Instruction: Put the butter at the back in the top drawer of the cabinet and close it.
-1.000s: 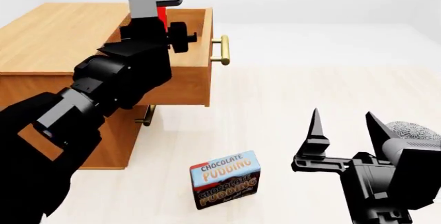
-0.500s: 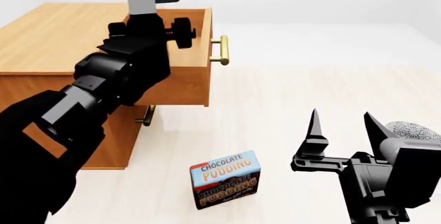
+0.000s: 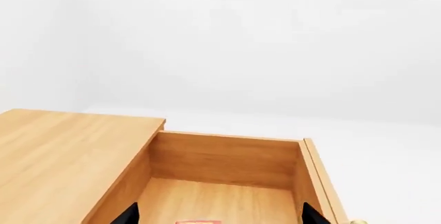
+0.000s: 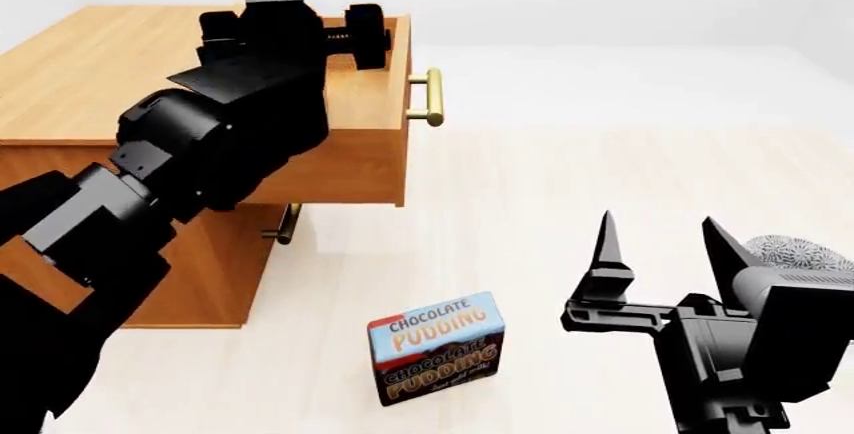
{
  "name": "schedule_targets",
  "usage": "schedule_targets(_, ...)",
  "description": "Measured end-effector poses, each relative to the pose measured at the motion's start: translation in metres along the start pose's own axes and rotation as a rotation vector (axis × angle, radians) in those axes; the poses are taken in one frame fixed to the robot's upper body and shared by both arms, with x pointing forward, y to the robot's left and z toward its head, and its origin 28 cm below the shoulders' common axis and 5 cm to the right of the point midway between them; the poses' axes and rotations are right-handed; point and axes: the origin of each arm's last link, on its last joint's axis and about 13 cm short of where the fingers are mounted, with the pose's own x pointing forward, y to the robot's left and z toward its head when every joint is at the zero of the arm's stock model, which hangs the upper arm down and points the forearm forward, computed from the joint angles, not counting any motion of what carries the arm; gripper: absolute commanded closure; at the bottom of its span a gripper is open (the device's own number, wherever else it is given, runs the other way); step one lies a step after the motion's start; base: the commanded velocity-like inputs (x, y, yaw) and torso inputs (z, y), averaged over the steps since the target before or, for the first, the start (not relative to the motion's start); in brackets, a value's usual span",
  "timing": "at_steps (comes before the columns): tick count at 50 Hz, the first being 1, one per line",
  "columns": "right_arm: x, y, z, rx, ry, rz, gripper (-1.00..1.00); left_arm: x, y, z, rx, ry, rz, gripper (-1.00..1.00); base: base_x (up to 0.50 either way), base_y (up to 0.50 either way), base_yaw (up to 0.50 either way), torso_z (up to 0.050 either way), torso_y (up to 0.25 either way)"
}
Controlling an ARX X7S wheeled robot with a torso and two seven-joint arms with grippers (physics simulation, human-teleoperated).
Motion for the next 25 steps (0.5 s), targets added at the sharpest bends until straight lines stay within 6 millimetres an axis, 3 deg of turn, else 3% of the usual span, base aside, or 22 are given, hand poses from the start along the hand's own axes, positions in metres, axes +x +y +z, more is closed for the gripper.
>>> schedule_targets(13,-0.001,0.001,0.002,-0.001,-0.003,0.003,-1.00,-0.023,-0.009,0.001,0.038,-0.109,-0.139,-1.00,0.00,0.00,0.00,0.000,0.000)
schedule_targets(25,-0.002,0.001,0.004,-0.003,-0.005,0.006,-1.00,-0.041,-0.032,-0.007,0.111,-0.210,-0.262,-1.00,0.00,0.00,0.00,0.000,0.000)
